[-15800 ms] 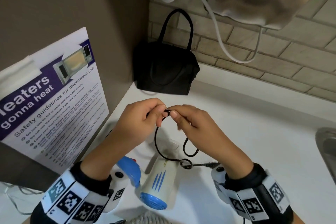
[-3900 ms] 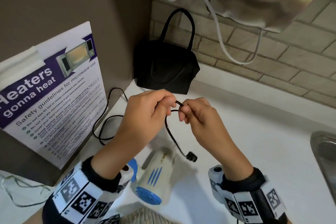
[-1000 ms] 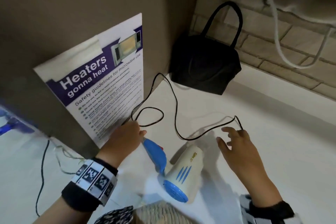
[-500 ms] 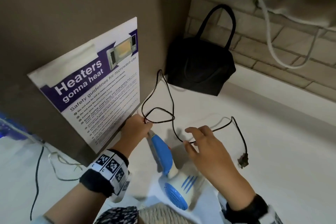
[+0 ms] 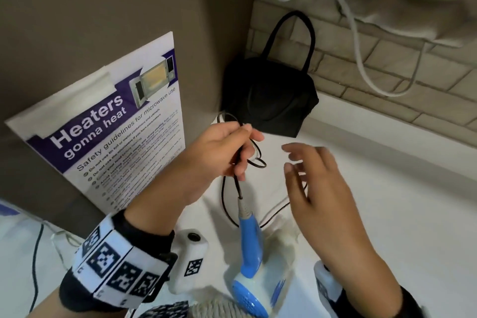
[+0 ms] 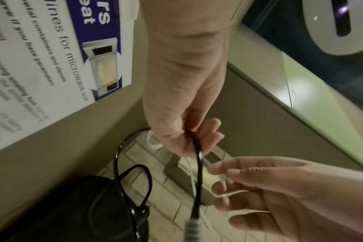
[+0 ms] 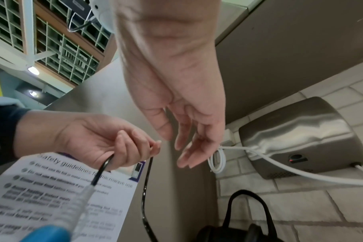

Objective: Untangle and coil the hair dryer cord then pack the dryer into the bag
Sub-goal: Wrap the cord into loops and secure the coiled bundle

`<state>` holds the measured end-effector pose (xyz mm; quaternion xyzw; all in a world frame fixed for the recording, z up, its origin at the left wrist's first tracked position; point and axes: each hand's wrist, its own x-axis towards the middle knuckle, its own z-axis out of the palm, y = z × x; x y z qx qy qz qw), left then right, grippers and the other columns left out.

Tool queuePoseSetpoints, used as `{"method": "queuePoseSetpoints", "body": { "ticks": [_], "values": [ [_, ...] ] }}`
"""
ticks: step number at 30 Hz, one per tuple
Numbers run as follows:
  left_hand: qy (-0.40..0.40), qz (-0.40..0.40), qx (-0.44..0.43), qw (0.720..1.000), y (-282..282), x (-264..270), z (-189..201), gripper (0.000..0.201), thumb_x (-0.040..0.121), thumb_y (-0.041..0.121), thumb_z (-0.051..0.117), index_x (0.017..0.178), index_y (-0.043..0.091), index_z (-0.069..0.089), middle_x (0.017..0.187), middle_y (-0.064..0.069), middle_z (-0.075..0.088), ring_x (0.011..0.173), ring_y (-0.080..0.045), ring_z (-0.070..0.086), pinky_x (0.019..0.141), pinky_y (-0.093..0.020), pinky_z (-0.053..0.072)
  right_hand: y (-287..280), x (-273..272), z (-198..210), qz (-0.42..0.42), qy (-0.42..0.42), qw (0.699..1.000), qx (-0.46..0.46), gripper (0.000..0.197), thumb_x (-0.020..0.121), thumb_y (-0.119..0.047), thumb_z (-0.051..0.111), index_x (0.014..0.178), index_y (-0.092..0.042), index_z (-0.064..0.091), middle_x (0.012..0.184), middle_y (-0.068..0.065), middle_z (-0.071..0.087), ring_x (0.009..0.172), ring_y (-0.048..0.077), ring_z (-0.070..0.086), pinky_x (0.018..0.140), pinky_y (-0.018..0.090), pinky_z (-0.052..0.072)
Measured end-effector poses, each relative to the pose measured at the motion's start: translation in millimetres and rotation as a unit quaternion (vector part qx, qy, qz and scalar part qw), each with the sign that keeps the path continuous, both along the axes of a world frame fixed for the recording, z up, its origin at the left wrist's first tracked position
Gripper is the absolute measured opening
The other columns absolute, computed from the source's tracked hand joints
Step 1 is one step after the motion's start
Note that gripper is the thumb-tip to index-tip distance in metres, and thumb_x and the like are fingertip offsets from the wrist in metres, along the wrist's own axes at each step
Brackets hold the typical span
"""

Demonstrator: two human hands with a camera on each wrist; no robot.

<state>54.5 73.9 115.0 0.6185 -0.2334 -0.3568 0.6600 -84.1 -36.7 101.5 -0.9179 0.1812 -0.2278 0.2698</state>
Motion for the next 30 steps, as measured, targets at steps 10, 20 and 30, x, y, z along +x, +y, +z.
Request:
{"method": "queuePoseSetpoints", "body": {
  "ticks": [10, 20, 30],
  "values": [
    [-0.102, -0.311, 0.001, 0.945, 12, -9, 44, 0.030, 0.096, 0.030, 0.039, 0.084, 0.012, 0.060, 0.051, 0.005, 0.043, 0.047, -0.010, 0.034, 0.045, -0.017, 0.031, 0, 16, 46, 0.190, -0.110, 0.961, 0.165, 0.048, 0.101, -0.037, 0.015, 0.131, -0.029, 0.052, 0.123, 0.010, 0.059, 0.111, -0.007, 0.052, 0.100, 0.014, 0.034],
    [0.008, -0.182, -0.220, 0.958, 4, -3, 28, 0.039, 0.090, 0.013, 0.051, 0.125, 0.027, 0.059, 0.075, 0.004, 0.064, 0.068, -0.007, 0.062, 0.064, -0.019, 0.049, -28, 25, 4, 0.102, -0.075, 0.955, 0.267, 0.015, 0.098, -0.026, 0.050, 0.100, -0.033, 0.064, 0.067, 0.013, 0.048, 0.058, 0.018, 0.045, 0.057, 0.032, 0.046],
    [0.009, -0.088, -0.269, 0.959, -8, 18, 15, 0.095, 0.074, -0.021, 0.031, 0.144, 0.043, 0.026, 0.151, -0.003, 0.040, 0.138, -0.016, 0.039, 0.114, -0.034, 0.028, -37, -4, -26, 0.073, 0.018, 0.975, 0.209, 0.026, 0.092, -0.046, 0.041, 0.099, -0.037, 0.065, 0.053, -0.007, 0.033, 0.051, 0.007, 0.033, 0.060, 0.033, 0.043]
  ]
}}
